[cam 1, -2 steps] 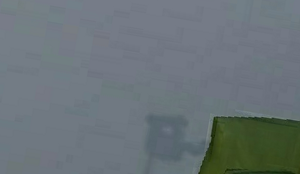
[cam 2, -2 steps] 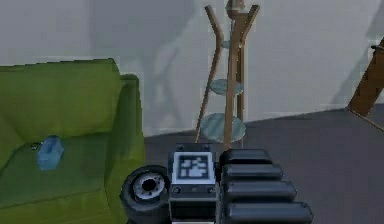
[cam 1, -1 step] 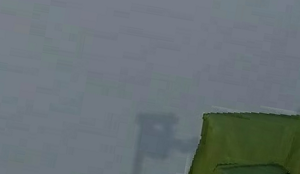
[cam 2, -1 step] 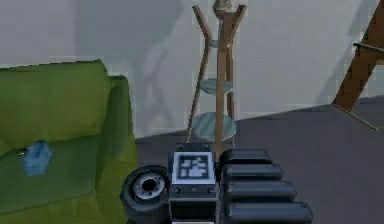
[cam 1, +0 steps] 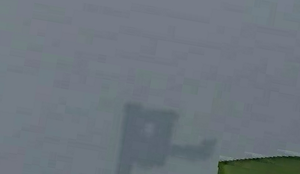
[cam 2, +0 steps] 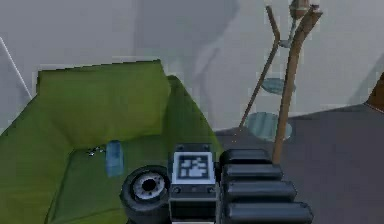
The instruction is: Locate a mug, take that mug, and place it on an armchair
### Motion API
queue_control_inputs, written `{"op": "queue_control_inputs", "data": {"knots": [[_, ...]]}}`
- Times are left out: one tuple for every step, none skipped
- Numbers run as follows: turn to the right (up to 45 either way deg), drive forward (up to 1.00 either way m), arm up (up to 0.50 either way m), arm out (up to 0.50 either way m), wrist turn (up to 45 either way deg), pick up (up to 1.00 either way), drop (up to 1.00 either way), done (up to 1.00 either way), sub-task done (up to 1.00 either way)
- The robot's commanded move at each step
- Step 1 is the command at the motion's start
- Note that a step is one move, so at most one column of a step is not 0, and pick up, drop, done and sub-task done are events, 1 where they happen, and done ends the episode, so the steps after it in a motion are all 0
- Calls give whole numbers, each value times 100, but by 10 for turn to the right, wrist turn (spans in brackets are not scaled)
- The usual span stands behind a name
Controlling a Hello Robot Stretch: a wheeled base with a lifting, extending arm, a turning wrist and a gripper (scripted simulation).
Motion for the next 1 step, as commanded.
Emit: {"op": "queue_control_inputs", "data": {"knots": [[-450, 0, 0, 0, 0, 0, 0, 0, 0]]}}
